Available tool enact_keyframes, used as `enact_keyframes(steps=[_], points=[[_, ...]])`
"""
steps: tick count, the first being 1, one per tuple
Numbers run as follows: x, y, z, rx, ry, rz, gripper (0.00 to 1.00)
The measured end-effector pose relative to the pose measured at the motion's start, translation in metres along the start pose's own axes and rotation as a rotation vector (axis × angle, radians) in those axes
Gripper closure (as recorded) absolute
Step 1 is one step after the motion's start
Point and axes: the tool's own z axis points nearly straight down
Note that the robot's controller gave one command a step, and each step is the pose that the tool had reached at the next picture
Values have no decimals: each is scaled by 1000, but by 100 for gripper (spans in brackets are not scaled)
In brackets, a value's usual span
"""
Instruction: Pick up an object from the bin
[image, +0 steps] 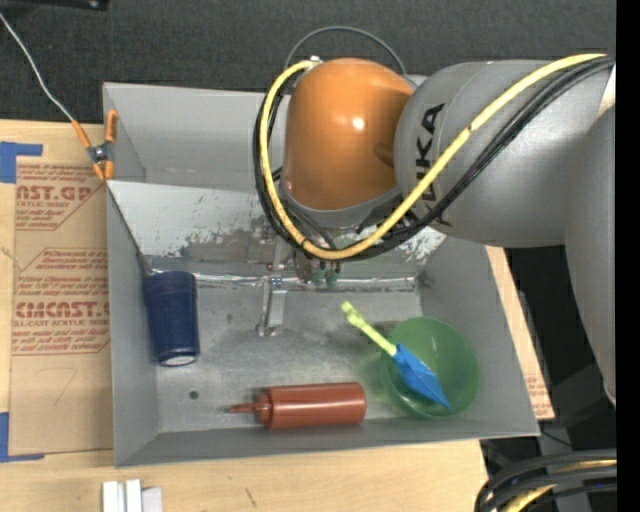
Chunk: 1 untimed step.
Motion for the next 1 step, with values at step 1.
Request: enact_keyframes(steps=[1], points=[[-1, -1, -5, -1, -8, 2, 0]])
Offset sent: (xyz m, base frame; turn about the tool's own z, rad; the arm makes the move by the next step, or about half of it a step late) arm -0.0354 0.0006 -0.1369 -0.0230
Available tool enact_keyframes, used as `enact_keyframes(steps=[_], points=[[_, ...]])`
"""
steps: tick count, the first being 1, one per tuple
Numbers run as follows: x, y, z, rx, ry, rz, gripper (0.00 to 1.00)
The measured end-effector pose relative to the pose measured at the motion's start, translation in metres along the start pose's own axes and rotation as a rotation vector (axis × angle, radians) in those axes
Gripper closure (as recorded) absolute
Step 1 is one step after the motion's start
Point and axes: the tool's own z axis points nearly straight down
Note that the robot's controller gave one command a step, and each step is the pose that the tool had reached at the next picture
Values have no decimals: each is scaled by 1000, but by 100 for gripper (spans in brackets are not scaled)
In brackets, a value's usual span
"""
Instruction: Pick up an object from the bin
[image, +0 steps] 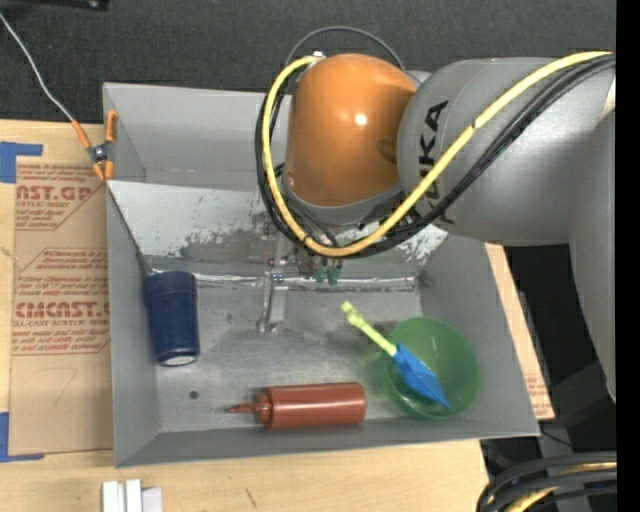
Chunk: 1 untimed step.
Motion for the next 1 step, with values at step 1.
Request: enact_keyframes(steps=[1], points=[[25, 2, 99, -2, 2, -18, 0]])
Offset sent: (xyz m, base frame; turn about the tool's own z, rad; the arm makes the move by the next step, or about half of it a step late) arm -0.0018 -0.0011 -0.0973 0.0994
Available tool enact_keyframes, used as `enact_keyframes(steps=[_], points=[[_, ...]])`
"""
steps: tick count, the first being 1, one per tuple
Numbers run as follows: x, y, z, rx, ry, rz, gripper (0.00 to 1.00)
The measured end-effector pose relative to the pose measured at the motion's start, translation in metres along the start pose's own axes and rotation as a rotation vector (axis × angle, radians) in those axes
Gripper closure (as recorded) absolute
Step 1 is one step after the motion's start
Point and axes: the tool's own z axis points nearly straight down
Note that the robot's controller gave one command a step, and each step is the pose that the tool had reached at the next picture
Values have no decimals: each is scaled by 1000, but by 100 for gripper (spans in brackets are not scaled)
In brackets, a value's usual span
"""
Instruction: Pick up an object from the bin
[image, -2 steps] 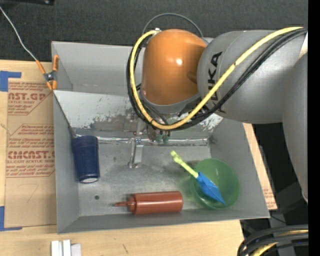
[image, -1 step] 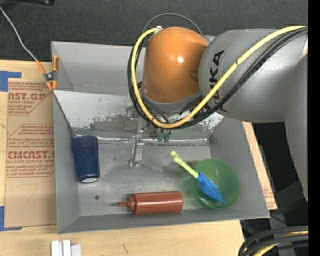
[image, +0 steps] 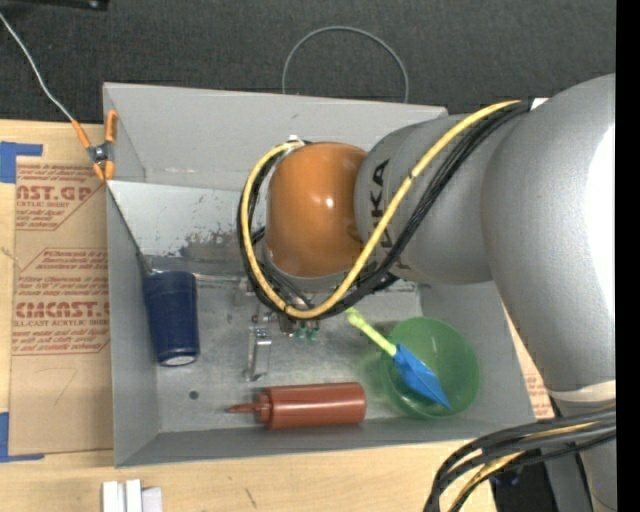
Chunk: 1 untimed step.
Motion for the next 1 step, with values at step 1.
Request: enact_keyframes(steps=[1], points=[[-14, -2, 14, 1, 2, 79, 0]])
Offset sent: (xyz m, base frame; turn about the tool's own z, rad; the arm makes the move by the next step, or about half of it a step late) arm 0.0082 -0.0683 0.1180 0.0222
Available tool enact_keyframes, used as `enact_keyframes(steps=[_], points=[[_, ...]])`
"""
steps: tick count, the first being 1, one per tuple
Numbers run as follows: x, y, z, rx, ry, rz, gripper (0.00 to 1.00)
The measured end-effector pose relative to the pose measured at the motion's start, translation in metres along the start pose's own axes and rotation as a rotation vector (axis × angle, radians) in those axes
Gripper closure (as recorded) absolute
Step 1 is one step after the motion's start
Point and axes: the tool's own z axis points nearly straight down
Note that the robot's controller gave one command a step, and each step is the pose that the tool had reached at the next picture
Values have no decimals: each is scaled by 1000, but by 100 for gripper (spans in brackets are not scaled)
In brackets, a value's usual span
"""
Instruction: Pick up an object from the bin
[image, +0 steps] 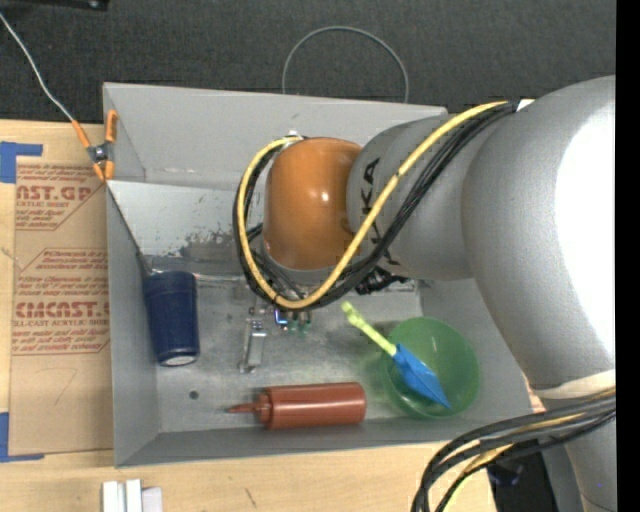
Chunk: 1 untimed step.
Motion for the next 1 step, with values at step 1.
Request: enact_keyframes(steps=[1], points=[[1, -47, -96, 1, 1, -37, 0]])
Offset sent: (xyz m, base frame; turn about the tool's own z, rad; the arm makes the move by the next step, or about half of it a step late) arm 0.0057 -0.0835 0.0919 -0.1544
